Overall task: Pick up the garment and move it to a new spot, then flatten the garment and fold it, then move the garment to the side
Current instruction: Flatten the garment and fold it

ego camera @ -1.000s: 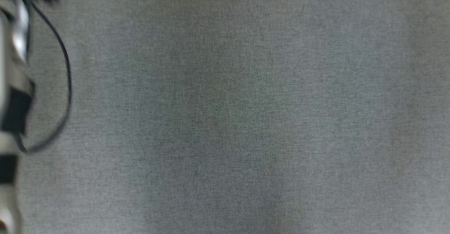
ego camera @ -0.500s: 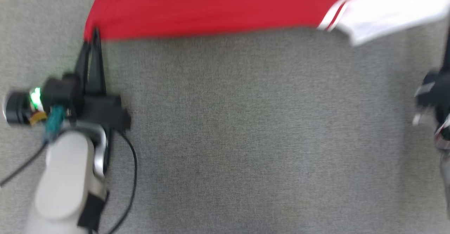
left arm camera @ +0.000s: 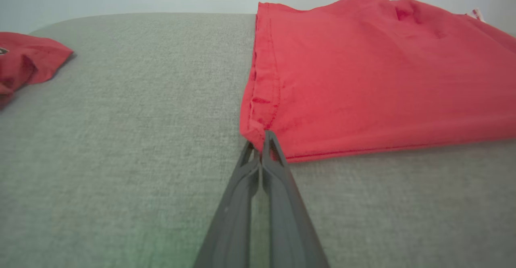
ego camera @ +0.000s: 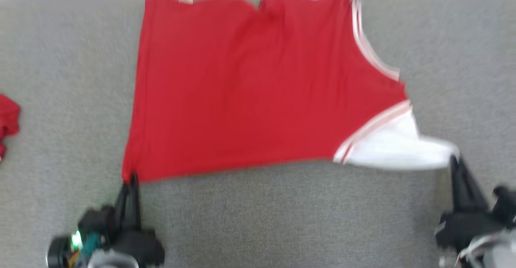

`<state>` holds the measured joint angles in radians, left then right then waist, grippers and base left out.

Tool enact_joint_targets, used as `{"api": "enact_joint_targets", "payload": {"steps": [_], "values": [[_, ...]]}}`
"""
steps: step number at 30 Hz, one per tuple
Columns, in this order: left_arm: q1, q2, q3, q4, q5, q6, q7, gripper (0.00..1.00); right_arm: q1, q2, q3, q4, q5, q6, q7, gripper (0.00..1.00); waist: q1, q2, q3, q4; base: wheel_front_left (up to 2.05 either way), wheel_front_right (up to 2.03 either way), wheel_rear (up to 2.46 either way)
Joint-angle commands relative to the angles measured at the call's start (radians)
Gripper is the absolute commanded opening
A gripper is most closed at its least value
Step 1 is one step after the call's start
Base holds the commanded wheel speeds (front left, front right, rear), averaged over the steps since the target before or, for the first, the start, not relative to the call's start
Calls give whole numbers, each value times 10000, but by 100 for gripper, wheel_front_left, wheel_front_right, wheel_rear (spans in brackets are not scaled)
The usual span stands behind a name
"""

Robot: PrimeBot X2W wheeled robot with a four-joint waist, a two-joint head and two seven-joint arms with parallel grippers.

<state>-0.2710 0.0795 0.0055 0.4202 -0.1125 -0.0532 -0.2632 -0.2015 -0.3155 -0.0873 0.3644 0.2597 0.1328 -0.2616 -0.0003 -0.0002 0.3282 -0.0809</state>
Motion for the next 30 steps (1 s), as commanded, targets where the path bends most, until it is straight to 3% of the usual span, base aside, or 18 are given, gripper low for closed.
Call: {"api": "enact_joint_targets", "payload": {"steps": [1,12,30], "values": [[399,-14,127,36,50,-10,-21,0,371,75,-68,90,-59,-41,-44,0,3,2,-1208,-87,0,0,0],[3210,-243,723,160,-432,-297,-26,0,2972,804,-323,617,-268,-43,-45,0,3,2,-3423,115,0,0,0],[4586,-252,477,445,-934,-143,-26,0,4886,1070,-364,706,-478,-44,-45,0,3,2,-3982,201,0,0,0]]}}
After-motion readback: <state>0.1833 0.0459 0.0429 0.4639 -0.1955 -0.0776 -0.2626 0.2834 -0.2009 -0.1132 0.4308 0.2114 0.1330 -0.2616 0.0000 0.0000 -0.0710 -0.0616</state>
